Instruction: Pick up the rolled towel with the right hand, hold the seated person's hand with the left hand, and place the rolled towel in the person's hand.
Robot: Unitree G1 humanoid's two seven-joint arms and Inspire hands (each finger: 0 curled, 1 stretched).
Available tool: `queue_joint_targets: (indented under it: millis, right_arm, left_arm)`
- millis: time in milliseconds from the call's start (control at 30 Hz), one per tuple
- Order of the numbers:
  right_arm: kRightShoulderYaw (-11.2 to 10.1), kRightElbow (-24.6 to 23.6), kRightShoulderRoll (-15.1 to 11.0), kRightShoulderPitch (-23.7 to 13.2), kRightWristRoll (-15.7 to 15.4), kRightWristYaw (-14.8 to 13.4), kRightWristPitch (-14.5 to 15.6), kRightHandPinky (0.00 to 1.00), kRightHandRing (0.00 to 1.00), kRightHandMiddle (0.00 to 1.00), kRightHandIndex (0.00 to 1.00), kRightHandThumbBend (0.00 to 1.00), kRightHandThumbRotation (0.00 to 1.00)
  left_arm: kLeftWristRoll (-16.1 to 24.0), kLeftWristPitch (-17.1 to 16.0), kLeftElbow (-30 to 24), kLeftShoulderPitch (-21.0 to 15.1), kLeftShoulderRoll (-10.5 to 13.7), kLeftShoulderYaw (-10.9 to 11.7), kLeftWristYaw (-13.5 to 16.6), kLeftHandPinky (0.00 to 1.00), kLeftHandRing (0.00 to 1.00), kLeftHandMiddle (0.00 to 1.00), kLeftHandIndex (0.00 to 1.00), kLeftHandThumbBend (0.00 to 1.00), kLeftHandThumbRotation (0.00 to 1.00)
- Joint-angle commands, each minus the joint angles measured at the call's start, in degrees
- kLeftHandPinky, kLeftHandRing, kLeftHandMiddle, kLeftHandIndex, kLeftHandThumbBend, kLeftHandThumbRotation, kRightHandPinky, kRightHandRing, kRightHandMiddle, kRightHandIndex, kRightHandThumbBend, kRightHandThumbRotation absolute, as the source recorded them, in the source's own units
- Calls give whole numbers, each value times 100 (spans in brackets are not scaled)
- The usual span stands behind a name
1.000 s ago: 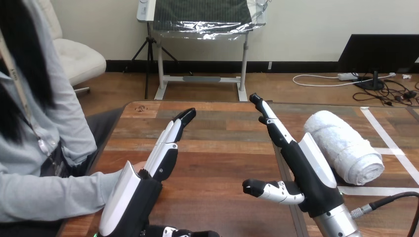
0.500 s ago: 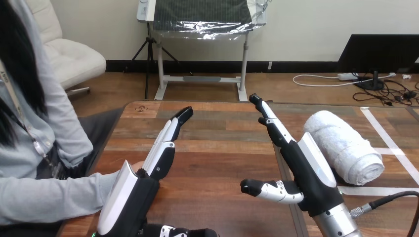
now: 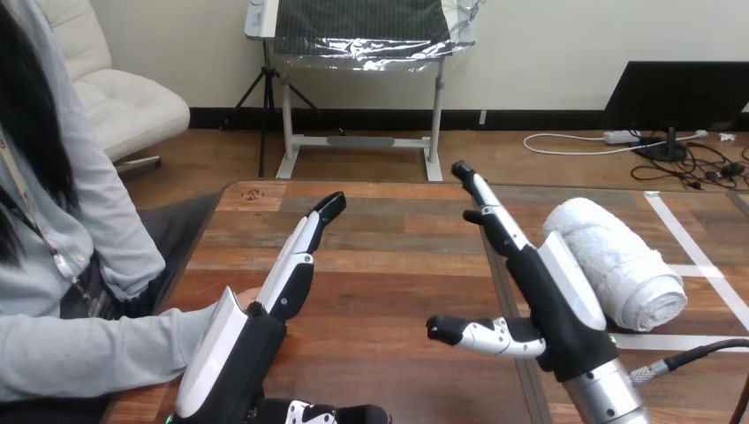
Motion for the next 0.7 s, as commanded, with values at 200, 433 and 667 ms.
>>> queue_joint_targets:
  millis: [200, 433, 667]
  right_arm:
    - [-407, -308, -43, -688, 373, -63, 220, 87, 100, 100, 100, 100, 70]
    - [-594, -368, -128, -971, 488, -34, 467, 87, 100, 100, 100, 100, 64]
    - [-783, -528, -218, -1220, 493, -50, 931, 89, 100, 100, 100, 100, 58]
  left_arm:
    - [14, 9, -35, -304, -51, 17, 24, 100, 100, 100, 100, 100, 80]
    - [-42, 33, -21, -318, -55, -21, -12, 100, 100, 100, 100, 100, 81]
    - [-16, 37, -17, -327, -79, -12, 2, 100, 100, 100, 100, 100, 81]
